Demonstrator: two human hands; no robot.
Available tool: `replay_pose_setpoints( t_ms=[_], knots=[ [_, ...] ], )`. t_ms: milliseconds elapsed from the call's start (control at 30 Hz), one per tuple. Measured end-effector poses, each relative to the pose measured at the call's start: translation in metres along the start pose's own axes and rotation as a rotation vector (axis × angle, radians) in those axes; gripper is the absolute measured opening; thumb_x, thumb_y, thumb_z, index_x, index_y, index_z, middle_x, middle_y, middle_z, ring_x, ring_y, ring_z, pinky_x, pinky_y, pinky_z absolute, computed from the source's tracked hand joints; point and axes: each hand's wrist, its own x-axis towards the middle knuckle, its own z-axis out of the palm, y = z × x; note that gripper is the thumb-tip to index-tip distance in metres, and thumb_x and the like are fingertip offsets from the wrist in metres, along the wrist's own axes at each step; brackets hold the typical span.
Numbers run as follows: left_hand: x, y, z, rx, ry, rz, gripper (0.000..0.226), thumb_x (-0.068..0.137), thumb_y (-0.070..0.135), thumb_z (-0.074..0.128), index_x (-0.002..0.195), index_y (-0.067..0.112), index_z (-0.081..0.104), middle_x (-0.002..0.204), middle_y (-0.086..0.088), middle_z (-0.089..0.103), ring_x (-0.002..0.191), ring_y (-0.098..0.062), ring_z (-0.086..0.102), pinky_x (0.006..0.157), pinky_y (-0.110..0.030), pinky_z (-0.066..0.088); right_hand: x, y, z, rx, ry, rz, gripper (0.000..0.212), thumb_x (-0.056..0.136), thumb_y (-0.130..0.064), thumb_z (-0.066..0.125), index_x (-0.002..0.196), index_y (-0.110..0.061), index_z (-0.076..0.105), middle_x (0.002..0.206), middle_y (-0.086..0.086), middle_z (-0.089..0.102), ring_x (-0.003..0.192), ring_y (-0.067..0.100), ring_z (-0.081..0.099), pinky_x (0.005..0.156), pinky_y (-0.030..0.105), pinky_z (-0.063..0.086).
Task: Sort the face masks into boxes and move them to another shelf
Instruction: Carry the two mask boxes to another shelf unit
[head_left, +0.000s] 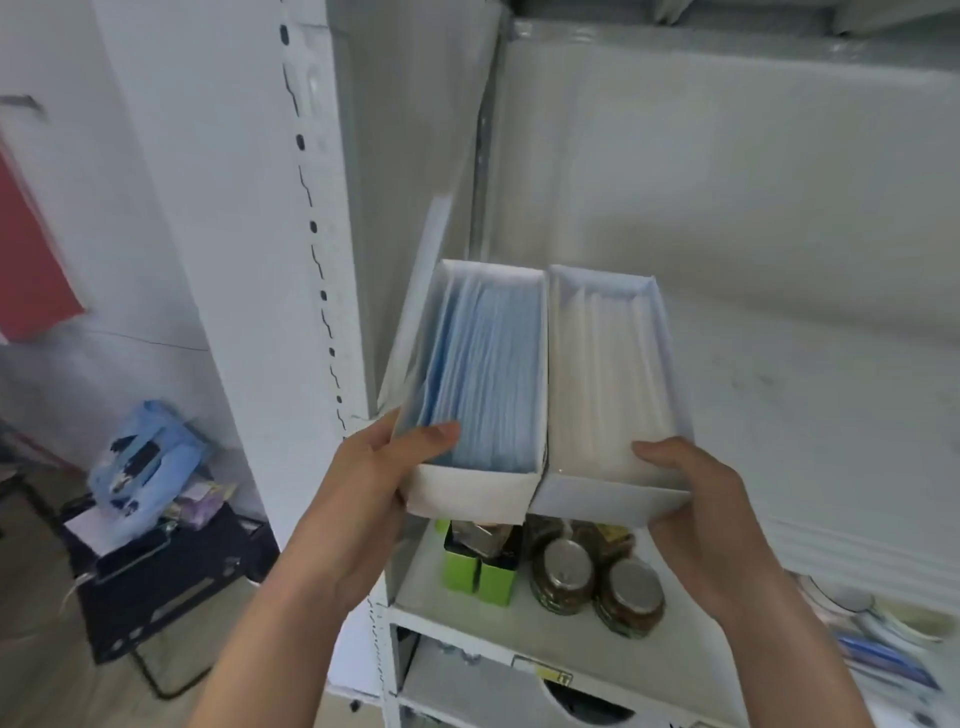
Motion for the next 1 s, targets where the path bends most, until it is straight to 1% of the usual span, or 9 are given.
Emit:
replay_pose_setpoints(
  t_ms=[100,167,333,533,633,733,800,900,1000],
  knots=[
    [0.033,0.004,0.003,0.032,0.013,-0.006,0.049,0.077,0.029,0.080,0.122,0.010,0.071,0.117,-0.009,0.076,0.108,-0.026,0.073,0.079,-0.032,0.062,0.027,-0.002,0.000,-0.019,0.039,0.029,0.035,0.071,-0.022,0.072,0.105,-0.012,0.068,0.102,0.010,0.068,0.103,0.031,0.062,0.097,0.043,0.043],
    [0.052,0.007,0.001,0.084,0.040,0.003,0.048,0.073,0.033,0.081,0.116,0.014,0.074,0.115,-0.007,0.077,0.107,-0.024,0.073,0.086,-0.038,0.058,0.045,-0.003,0.003,0.008,0.052,0.028,0.031,0.078,-0.017,0.069,0.108,-0.010,0.067,0.105,0.013,0.067,0.101,0.031,0.061,0.096,0.042,0.043],
    [0.092,0.011,-0.005,0.156,0.067,0.001,0.037,0.075,0.039,0.080,0.108,0.022,0.078,0.111,-0.003,0.078,0.105,-0.018,0.073,0.100,-0.044,0.050,0.077,-0.003,0.012,0.047,0.071,0.047,0.049,0.085,-0.010,0.064,0.132,0.004,0.060,0.122,0.020,0.070,0.119,0.037,0.062,0.113,0.050,0.040],
    [0.125,0.014,-0.012,0.265,0.248,-0.020,0.051,0.061,0.062,0.076,0.103,0.033,0.075,0.102,0.005,0.075,0.090,-0.012,0.072,0.075,-0.035,0.051,0.102,0.002,0.026,-0.089,0.133,0.041,0.061,0.068,-0.028,0.070,0.122,0.000,0.066,0.116,0.022,0.072,0.111,0.042,0.066,0.102,0.055,0.048],
    [0.137,0.014,-0.016,0.315,0.265,-0.079,0.054,0.060,0.074,0.070,0.103,0.042,0.072,0.117,0.002,0.066,0.101,-0.018,0.066,0.085,-0.043,0.054,0.110,0.006,0.031,-0.072,0.165,0.043,0.038,0.067,-0.033,0.070,0.097,-0.012,0.078,0.096,0.018,0.076,0.091,0.039,0.071,0.099,0.060,0.049],
    [0.143,0.013,-0.014,0.306,0.294,-0.068,0.056,0.061,0.086,0.063,0.102,0.049,0.070,0.117,0.009,0.066,0.112,-0.017,0.062,0.100,-0.048,0.050,0.117,0.010,0.034,-0.037,0.228,0.016,0.038,0.069,-0.038,0.069,0.097,-0.013,0.077,0.092,0.017,0.076,0.089,0.038,0.071,0.096,0.059,0.051],
    [0.146,0.011,-0.012,0.334,0.289,0.033,0.041,0.070,0.088,0.053,0.098,0.061,0.066,0.107,0.022,0.068,0.109,-0.006,0.062,0.093,-0.038,0.052,0.122,0.012,0.036,-0.029,0.265,-0.026,0.040,0.071,-0.038,0.066,0.102,-0.013,0.073,0.096,0.017,0.074,0.093,0.040,0.069,0.094,0.060,0.051],
    [0.144,0.010,-0.008,0.525,0.216,0.259,0.030,0.087,0.081,0.031,0.104,0.073,0.054,0.102,0.040,0.062,0.100,0.015,0.058,0.067,-0.011,0.049,0.124,0.012,0.039,-0.008,0.312,-0.104,0.035,0.075,-0.037,0.064,0.104,-0.019,0.068,0.096,0.011,0.073,0.093,0.035,0.068,0.088,0.052,0.051],
    [0.146,0.005,-0.007,0.573,0.212,0.462,0.049,0.096,0.067,0.031,0.137,0.049,0.049,0.120,0.030,0.059,0.111,0.019,0.051,0.075,-0.007,0.047,0.119,0.014,0.042,-0.018,0.323,-0.144,0.034,0.094,-0.046,0.057,0.112,-0.020,0.069,0.111,0.010,0.074,0.107,0.033,0.069,0.097,0.049,0.050]
  ],
)
